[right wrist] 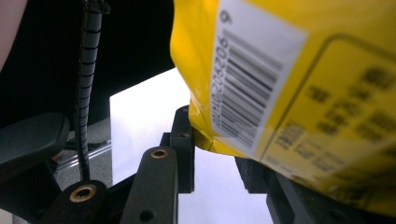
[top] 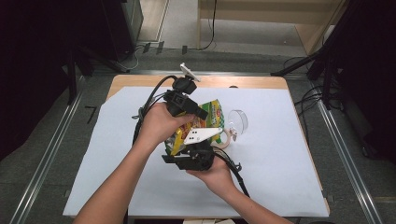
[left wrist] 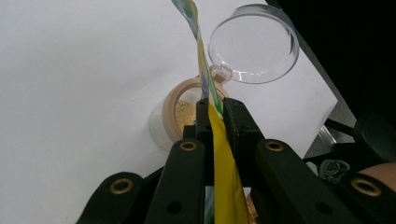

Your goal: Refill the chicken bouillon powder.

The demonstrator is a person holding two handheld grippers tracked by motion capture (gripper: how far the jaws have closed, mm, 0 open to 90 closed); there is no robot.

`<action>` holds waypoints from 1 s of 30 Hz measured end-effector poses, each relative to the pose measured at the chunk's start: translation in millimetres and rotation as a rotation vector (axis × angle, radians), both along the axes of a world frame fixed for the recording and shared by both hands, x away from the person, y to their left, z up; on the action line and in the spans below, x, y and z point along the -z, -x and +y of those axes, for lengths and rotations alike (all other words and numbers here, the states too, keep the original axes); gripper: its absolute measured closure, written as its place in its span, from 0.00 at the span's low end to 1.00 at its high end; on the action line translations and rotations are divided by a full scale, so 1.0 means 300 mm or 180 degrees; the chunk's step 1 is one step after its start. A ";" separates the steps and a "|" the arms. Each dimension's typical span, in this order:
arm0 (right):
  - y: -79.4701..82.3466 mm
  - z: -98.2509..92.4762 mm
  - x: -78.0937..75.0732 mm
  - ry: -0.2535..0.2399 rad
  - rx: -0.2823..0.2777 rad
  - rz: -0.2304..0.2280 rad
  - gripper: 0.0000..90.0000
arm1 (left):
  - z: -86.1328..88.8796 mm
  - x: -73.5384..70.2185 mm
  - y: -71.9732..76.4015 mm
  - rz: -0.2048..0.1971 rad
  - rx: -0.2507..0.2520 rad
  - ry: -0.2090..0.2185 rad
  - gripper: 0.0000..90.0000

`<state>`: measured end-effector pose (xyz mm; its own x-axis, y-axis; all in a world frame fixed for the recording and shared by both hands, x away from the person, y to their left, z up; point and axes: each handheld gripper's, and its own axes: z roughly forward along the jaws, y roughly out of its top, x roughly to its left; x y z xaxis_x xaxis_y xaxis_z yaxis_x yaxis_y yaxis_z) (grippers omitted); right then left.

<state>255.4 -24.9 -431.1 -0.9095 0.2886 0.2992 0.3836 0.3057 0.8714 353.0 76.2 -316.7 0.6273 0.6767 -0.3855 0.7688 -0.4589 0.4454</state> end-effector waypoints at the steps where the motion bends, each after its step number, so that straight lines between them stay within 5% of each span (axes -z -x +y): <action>1: 0.000 0.000 0.000 -0.0001 0.0000 -0.0001 0.80 | 0.000 0.000 0.000 -0.0001 -0.0002 -0.0001 0.95; 30: -0.002 -0.001 0.000 -0.0008 0.0021 0.0012 0.81 | -0.009 -0.002 -0.003 0.0011 0.0026 -0.0020 0.95</action>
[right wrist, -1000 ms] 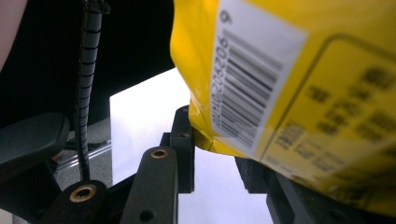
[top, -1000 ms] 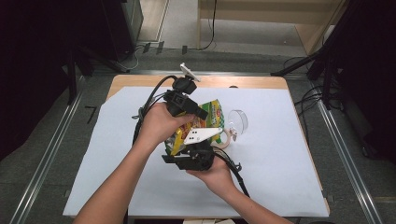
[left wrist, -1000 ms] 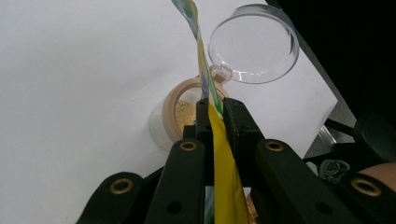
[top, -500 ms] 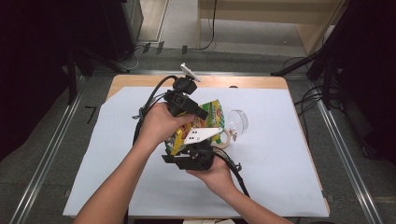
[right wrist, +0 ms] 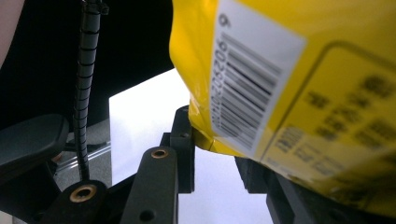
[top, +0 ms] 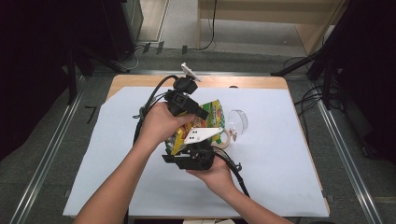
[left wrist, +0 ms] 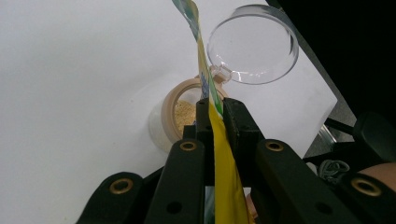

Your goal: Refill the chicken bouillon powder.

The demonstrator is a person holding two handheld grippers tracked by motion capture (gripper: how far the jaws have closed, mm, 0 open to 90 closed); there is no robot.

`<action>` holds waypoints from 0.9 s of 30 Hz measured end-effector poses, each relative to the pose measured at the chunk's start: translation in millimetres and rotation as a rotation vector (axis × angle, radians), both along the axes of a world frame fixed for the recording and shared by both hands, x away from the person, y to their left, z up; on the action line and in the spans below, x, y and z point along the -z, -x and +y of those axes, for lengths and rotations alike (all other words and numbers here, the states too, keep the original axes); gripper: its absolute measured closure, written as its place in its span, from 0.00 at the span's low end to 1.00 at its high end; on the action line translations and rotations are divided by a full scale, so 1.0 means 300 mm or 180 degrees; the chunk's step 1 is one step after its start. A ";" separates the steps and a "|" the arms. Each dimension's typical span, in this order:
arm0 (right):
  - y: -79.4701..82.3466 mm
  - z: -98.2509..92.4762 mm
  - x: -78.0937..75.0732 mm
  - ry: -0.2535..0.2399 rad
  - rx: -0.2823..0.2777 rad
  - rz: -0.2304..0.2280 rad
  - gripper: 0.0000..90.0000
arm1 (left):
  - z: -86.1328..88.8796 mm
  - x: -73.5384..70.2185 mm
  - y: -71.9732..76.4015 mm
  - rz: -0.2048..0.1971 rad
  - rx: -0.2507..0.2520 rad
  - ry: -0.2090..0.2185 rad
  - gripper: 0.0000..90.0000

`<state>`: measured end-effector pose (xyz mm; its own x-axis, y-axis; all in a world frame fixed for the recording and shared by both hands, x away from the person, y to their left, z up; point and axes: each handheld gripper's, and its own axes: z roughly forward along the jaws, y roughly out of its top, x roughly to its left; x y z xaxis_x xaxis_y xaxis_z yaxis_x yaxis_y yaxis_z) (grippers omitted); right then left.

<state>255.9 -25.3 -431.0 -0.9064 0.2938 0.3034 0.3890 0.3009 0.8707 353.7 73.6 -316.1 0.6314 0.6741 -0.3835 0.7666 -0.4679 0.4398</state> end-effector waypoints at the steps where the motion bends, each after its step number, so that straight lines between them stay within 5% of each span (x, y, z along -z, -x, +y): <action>1: 0.000 0.000 0.000 -0.0001 0.0001 0.0001 0.81 | -0.001 0.000 0.000 0.0000 0.0000 -0.0001 0.95; 27: -0.001 -0.002 -0.002 -0.0013 0.0009 -0.0002 0.81 | -0.001 0.002 -0.012 0.0065 -0.0027 0.0005 0.95</action>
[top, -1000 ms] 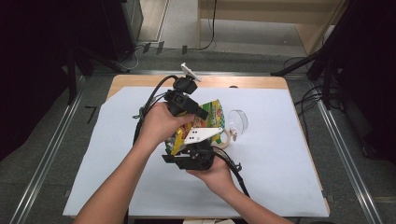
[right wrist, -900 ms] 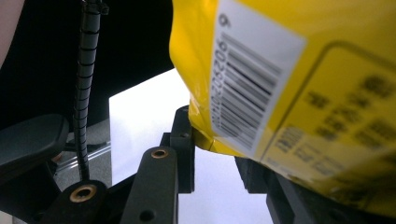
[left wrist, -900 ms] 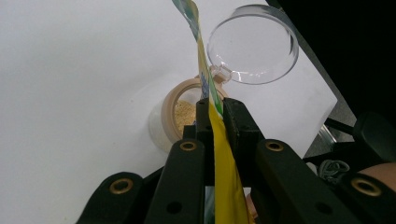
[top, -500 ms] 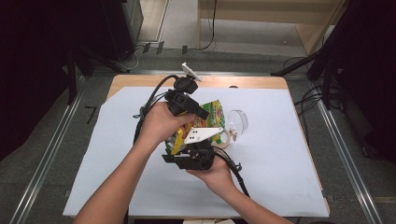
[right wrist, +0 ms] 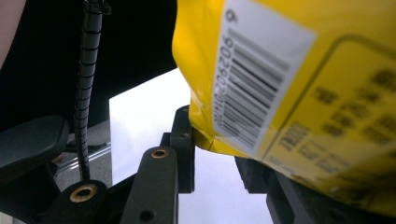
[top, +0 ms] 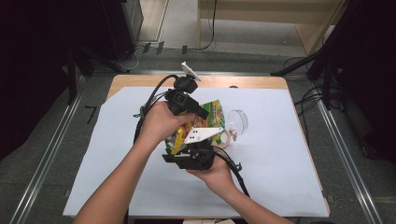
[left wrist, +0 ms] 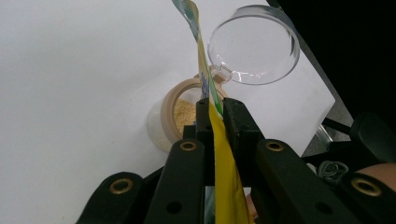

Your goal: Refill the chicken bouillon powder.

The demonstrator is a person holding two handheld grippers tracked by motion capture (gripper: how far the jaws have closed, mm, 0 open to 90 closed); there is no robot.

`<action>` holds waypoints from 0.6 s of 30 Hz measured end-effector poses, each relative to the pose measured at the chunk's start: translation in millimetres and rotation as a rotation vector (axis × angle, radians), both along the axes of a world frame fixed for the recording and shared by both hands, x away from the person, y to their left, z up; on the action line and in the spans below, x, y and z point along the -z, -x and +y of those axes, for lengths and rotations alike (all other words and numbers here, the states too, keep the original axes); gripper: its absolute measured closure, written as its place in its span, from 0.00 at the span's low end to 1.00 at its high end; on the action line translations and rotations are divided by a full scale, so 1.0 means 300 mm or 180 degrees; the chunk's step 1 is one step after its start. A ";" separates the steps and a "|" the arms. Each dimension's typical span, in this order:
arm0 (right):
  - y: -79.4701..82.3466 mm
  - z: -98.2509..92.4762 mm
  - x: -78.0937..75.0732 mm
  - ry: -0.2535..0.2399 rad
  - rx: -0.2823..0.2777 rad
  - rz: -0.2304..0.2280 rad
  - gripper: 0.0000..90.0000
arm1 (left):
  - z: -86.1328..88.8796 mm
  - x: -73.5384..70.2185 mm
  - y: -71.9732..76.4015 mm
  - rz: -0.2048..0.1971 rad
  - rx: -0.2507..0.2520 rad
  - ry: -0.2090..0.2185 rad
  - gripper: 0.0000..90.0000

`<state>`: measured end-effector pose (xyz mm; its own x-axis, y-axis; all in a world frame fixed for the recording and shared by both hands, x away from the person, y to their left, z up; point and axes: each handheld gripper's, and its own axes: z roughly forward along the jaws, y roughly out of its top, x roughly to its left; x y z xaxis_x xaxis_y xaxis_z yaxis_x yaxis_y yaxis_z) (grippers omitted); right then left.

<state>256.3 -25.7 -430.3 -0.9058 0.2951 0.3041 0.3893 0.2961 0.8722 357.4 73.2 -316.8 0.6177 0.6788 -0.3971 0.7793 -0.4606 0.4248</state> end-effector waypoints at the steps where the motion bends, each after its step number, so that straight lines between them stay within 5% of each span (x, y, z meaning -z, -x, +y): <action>1: 0.000 0.000 0.000 0.0001 -0.0003 -0.0002 0.81 | 0.001 0.000 -0.002 0.0003 0.0003 -0.0001 0.95; 18: 0.001 0.001 -0.002 0.0012 -0.0003 0.0002 0.80 | 0.009 0.004 -0.008 0.0021 -0.0013 0.0005 0.95</action>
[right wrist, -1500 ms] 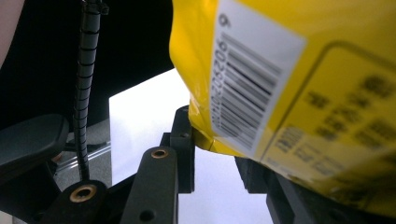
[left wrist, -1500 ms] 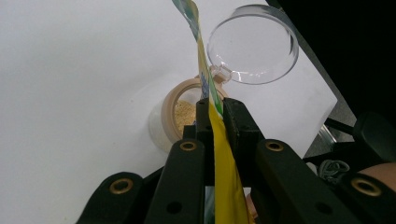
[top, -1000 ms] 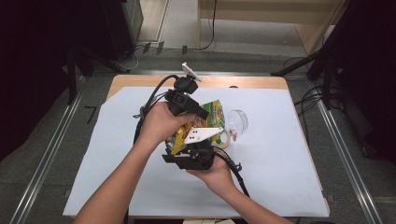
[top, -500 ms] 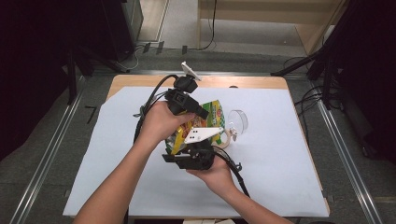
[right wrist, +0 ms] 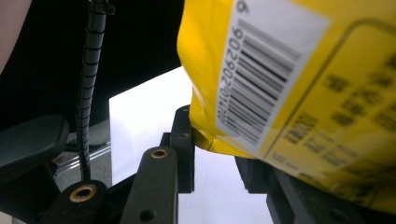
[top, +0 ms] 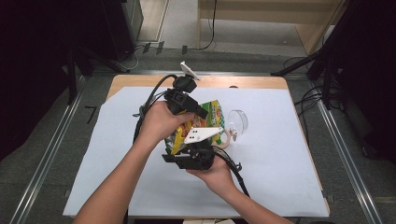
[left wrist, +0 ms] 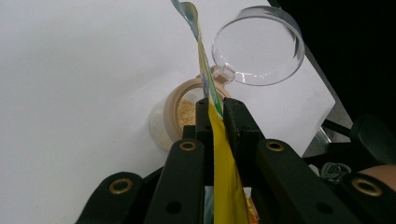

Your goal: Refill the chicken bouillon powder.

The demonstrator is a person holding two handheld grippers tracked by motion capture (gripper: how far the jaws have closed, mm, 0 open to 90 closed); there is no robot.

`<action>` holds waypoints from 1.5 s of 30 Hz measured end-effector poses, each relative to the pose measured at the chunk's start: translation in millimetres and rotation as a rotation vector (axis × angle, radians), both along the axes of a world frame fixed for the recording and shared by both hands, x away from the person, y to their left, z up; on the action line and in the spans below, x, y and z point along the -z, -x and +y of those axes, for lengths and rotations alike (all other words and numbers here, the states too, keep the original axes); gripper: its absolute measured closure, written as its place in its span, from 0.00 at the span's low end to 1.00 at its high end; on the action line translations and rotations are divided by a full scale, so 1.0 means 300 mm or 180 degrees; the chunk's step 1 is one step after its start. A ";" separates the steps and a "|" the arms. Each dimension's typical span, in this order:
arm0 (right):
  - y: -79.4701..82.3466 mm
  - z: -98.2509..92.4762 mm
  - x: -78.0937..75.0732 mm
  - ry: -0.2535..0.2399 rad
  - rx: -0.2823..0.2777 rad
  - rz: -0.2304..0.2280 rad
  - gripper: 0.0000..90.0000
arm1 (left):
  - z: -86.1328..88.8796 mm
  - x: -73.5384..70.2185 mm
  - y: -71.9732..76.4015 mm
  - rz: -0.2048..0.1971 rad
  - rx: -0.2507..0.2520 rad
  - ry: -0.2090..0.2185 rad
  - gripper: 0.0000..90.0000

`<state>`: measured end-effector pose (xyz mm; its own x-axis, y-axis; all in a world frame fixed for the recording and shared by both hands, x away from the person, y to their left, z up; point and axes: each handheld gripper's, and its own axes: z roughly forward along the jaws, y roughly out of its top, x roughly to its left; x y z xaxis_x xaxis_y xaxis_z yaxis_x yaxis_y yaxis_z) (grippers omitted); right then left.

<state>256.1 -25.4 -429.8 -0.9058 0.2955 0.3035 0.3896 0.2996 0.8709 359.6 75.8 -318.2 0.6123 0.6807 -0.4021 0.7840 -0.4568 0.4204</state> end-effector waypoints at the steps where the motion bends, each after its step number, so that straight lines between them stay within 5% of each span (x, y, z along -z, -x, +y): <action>1: -0.001 0.000 0.000 -0.0003 -0.0001 -0.0011 0.80 | 0.000 0.000 0.000 -0.0001 0.0000 0.0001 0.95; 45: -0.002 -0.003 -0.007 -0.0013 -0.0001 -0.0012 0.80 | 0.000 -0.002 -0.008 0.0023 -0.0012 0.0024 0.94</action>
<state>256.5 -26.3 -427.8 -0.9070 0.2940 0.3013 0.3862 0.2963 0.8735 362.1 75.9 -317.7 0.6068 0.6799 -0.4117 0.7887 -0.4506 0.4183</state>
